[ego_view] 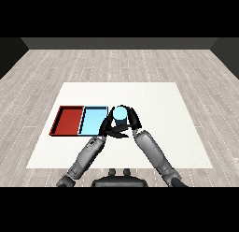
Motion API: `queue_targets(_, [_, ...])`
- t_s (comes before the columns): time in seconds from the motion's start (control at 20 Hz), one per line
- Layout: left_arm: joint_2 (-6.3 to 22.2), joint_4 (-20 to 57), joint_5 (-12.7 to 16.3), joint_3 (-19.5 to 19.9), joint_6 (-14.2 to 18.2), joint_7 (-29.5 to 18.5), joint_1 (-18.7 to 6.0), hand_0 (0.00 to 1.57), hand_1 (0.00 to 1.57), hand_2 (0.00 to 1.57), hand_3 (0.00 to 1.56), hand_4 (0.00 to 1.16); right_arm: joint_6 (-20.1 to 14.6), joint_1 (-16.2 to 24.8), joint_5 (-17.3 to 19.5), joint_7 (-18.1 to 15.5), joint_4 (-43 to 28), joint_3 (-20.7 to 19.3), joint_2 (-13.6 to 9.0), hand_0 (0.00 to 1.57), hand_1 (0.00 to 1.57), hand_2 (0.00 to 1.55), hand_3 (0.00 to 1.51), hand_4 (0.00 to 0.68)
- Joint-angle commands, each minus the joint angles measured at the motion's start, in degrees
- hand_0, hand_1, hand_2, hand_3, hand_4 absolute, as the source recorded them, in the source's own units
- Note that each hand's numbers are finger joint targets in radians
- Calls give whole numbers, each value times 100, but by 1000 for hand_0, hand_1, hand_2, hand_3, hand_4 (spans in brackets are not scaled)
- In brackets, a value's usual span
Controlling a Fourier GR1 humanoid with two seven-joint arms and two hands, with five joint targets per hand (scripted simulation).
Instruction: Pick the blue can and put it in the blue box
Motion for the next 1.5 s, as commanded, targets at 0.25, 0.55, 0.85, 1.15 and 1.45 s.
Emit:
queue_targets(0.25, [-1, 708, 740, -328, 208, -640, -671, 0, 0, 0, 0, 0, 136, -1, -257, -86, -95, 9, 24, 1396, 1396, 1446, 1382, 573])
queue_targets(0.55, [-1, 95, 862, -594, 799, -474, -109, 1109, 1109, 1263, 1230, 1059, -340, 111, -328, 76, -212, 497, 24, 1566, 1566, 1465, 1378, 570])
queue_targets(0.85, [-1, 312, 454, -276, 784, -379, -161, 1571, 1571, 1571, 1495, 1144, -321, -106, -191, 383, -338, 435, 24, 1499, 1499, 1460, 1383, 559])
queue_targets(1.15, [-1, 397, 936, -1027, 1711, -648, -373, 1571, 1571, 1561, 1476, 1137, -177, -53, -944, -279, 129, 109, 24, 1434, 1434, 1380, 1296, 377])
queue_targets(1.45, [-1, 407, 673, -473, 1273, -697, -314, 1571, 1571, 1571, 1488, 1128, 40, 157, -624, -125, -96, 124, 24, 0, 0, 0, 0, 0])
